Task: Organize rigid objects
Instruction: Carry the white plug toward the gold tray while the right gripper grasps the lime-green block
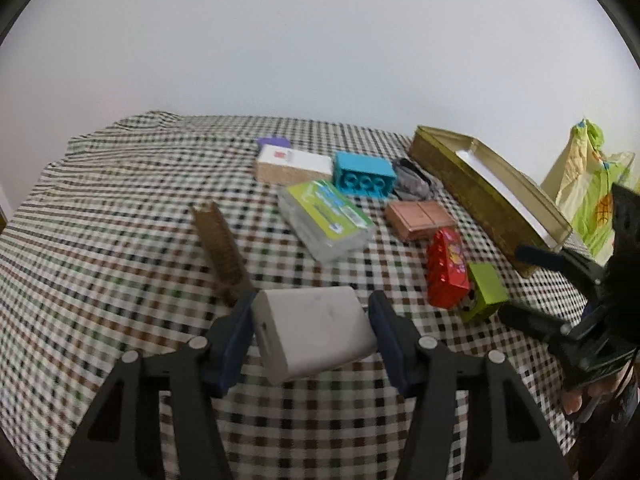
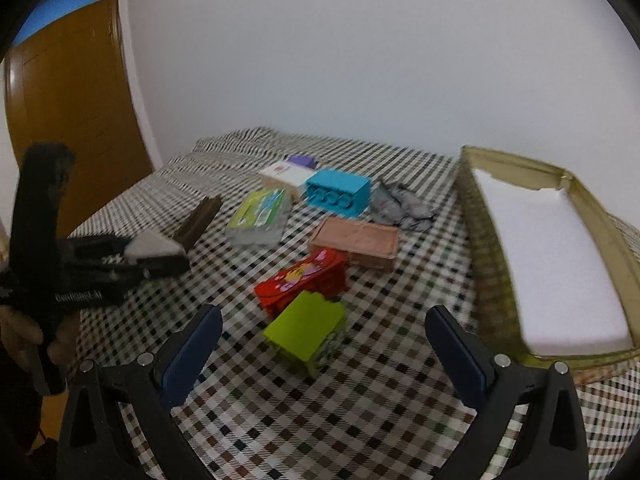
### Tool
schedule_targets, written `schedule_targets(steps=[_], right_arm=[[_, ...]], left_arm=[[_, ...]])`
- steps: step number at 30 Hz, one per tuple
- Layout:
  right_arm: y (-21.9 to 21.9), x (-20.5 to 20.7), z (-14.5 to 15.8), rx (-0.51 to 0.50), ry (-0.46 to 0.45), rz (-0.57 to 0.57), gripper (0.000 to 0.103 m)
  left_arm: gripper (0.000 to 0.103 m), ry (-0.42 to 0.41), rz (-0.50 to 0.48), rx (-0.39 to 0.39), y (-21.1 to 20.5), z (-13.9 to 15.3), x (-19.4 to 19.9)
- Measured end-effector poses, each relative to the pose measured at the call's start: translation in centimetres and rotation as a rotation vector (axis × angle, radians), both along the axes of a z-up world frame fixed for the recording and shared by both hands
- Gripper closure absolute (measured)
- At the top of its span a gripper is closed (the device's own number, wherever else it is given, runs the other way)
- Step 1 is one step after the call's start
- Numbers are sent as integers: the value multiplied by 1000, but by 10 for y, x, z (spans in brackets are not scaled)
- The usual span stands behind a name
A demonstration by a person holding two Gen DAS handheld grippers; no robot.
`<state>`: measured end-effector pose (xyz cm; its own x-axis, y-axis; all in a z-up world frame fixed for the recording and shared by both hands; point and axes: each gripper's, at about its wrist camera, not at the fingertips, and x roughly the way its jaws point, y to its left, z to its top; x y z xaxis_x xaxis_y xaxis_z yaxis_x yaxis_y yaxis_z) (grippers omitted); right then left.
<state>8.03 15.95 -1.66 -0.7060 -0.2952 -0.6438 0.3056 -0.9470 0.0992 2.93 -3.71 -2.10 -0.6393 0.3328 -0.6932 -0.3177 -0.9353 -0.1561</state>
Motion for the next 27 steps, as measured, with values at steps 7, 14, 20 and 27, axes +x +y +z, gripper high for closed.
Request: schedule_targets(steps=[7,14,20,27], right_arm=[[-25,-18,-16,95,-96,68,10],[-10,-24,-23,36,-145,34,61],[-2,-16,-16,2,-123,21,69],[16,1,13,-142,-18,36,69]], left_arm=[[46,1,37,2,-16,4,-2],[46,-4,60,-8,-15,5,-1],[46,21,76,-6,-12,11,3],[46,61,64,-1,-1,22,9]])
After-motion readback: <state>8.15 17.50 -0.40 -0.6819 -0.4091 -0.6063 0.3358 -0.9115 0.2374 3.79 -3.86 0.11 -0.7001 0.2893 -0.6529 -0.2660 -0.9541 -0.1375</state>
